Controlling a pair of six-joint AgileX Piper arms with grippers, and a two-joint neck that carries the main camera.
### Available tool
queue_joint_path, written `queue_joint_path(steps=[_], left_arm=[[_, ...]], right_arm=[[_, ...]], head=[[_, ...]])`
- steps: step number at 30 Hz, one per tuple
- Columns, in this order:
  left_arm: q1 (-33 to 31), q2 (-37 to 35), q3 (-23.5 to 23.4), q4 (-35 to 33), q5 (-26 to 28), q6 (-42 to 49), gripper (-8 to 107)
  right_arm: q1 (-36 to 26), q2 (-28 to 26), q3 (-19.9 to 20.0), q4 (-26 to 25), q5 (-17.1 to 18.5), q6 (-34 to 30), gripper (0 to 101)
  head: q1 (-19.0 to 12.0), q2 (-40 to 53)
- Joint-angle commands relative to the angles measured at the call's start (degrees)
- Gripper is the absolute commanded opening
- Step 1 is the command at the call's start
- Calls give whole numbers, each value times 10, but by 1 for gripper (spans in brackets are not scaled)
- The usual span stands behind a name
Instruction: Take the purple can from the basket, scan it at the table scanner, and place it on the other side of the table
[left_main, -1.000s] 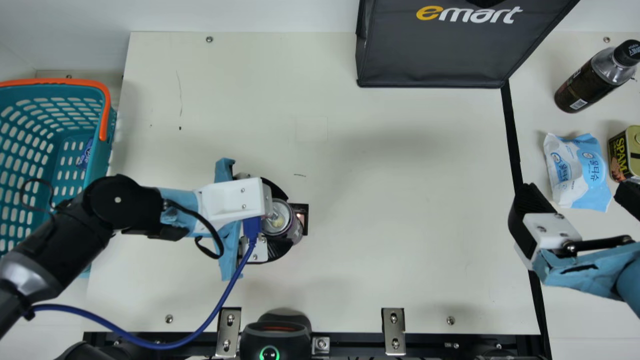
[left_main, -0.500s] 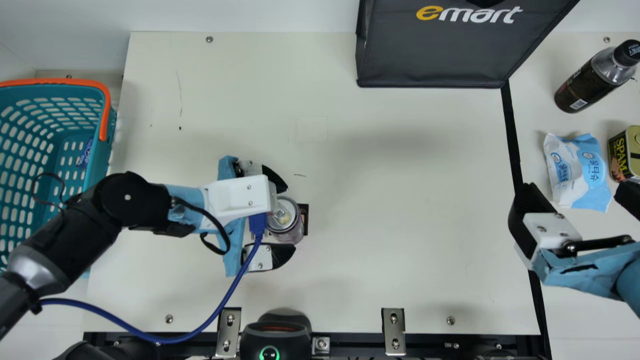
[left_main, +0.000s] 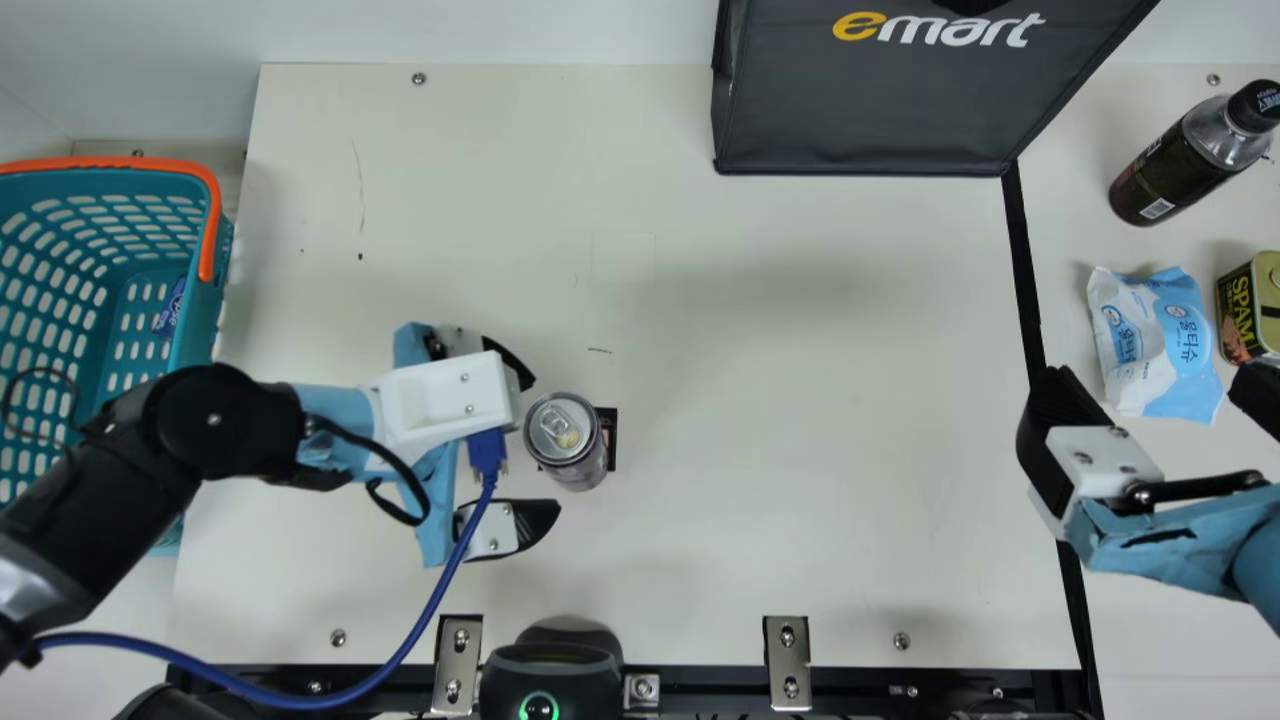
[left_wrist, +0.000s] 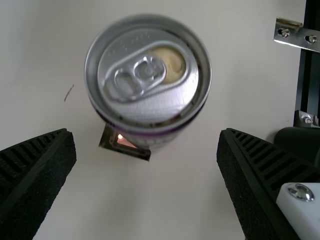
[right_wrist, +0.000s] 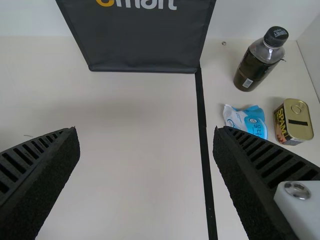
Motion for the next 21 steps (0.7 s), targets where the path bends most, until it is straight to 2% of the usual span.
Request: queue_joint_path(steps=[1,10,21], left_arm=[[7,-12,3,16,3,-48,90],[18,-60,16,50,6,-172,90],[-23,-99,35,85,-30,-291,90]], right_arm=[[0,0,0,0,0,0,95],[0,0,0,0,0,0,95],[0,0,0,0,1,0,95]], head=[[-14,1],[-14,1],[-14,1]])
